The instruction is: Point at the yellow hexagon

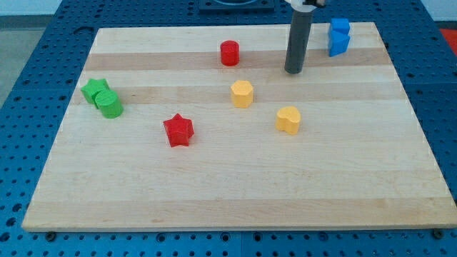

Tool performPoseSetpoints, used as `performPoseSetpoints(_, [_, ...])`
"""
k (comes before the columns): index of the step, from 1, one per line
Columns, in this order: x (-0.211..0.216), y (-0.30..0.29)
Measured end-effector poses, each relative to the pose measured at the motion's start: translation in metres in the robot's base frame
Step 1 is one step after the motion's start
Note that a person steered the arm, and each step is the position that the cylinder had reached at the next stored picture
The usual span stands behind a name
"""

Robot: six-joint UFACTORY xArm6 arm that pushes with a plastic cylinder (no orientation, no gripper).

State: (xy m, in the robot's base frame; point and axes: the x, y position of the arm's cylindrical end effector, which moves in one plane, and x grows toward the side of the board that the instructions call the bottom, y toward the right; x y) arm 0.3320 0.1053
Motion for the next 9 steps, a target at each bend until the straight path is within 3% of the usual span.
performPoseSetpoints(2, [0.026, 0.000])
performPoseSetpoints(9, [0.023, -0.054])
